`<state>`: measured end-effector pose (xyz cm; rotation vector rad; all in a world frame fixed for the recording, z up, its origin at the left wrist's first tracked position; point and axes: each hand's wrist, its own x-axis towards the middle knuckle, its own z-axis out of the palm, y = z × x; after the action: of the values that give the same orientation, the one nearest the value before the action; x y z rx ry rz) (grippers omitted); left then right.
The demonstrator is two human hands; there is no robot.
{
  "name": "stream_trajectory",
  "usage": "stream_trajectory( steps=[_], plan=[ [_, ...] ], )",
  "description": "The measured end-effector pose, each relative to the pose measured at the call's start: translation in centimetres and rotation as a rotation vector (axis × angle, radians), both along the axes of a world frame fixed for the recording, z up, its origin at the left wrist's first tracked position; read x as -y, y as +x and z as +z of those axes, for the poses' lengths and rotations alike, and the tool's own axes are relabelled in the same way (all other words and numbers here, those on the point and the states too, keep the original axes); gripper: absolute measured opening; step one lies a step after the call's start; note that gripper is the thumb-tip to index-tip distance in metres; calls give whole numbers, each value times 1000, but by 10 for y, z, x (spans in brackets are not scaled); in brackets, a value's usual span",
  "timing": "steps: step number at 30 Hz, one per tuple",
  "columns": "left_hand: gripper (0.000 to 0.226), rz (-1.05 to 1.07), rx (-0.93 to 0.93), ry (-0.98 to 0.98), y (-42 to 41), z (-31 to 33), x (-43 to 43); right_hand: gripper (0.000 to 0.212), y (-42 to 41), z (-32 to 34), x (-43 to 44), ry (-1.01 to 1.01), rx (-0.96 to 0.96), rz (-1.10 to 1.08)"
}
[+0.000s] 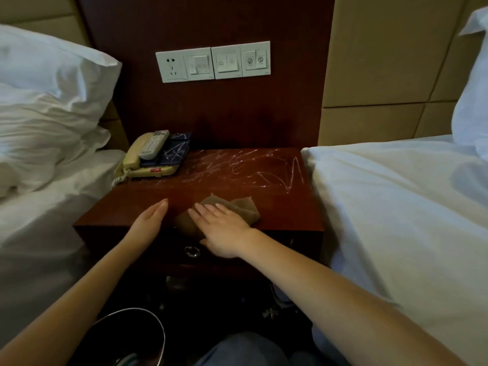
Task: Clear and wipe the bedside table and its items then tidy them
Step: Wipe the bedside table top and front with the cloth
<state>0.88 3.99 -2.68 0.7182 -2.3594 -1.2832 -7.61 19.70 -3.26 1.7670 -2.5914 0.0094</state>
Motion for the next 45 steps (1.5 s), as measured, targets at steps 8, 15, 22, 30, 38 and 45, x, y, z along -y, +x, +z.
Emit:
stream_trajectory(
  steps=[8, 15, 22, 30, 38, 45],
  plan=[
    [48, -92, 107, -129, 0, -6, -10, 76, -40, 0, -102, 171, -84, -211],
    [49, -89, 117, -156, -1, -13, 1, 77, -6, -7, 1, 55, -102, -123],
    [57, -83, 66, 19, -2, -8, 10, 68, 5, -12, 47, -18, -101, -112],
    [57, -104, 99, -82, 2, -5, 5, 79, -15, -14, -73, -37, -151, -195],
    [56, -87, 134, -186, 2, -12, 12, 78, -17, -17, -101, -24, -194, -272],
    [56, -85, 113, -150, -2, -13, 16, 70, 12, -24, 15, -148, -158, -236]
  ],
)
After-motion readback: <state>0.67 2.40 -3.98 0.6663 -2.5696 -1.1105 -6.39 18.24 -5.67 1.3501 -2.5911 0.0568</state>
